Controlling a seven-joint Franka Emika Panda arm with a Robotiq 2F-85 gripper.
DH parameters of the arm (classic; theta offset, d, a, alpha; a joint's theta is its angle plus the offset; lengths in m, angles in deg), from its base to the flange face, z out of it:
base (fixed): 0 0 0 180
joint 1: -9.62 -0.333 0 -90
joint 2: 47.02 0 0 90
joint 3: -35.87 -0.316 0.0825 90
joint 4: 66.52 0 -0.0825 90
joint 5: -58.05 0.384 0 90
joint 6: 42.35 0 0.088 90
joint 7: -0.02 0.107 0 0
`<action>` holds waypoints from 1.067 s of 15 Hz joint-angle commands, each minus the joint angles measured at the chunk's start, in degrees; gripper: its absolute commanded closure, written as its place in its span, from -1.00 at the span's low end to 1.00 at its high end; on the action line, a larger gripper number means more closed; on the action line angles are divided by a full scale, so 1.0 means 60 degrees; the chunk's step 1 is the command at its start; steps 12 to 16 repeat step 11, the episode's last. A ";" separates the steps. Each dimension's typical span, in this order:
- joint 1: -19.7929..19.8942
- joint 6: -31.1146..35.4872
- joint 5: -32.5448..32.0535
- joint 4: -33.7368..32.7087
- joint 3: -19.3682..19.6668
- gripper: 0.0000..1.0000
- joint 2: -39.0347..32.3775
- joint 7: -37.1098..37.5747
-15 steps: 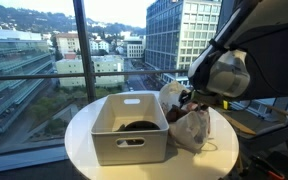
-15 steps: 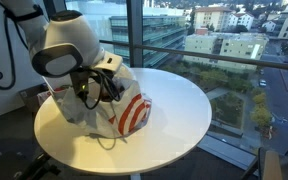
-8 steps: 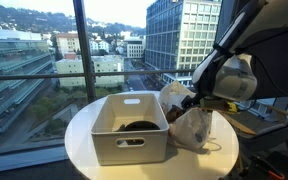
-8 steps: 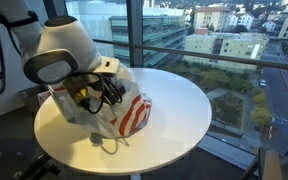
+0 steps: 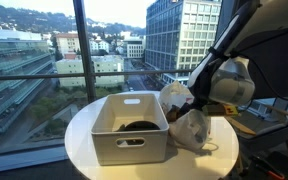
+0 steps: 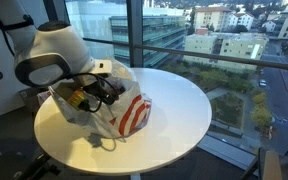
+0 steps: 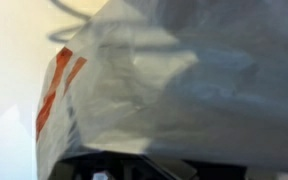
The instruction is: Put the purple cloth and the moose toy in the plastic bag
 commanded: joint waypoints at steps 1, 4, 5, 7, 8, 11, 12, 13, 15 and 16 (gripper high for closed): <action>-0.0181 -0.0090 0.0093 -0.0003 0.0067 -1.00 0.0001 -0.0165; -0.0458 -0.0196 0.0142 -0.0010 0.0126 -1.00 0.0023 -0.0273; -0.0467 -0.0202 0.0142 -0.0010 0.0132 -1.00 0.0024 -0.0284; -0.0467 -0.0211 0.0142 -0.0011 0.0158 -1.00 0.0023 -0.0321; -0.0467 -0.0216 0.0142 -0.0011 0.0166 -1.00 0.0024 -0.0332; -0.0467 -0.0226 0.0142 -0.0011 0.0175 -1.00 0.0024 -0.0346; -0.0467 -0.0226 0.0142 -0.0011 0.0175 -1.00 0.0024 -0.0346; -0.0467 -0.0226 0.0142 -0.0011 0.0175 -1.00 0.0024 -0.0346; -0.0467 -0.0226 0.0142 -0.0011 0.0175 -1.00 0.0024 -0.0346; -0.0467 -0.0226 0.0142 -0.0011 0.0175 -1.00 0.0024 -0.0346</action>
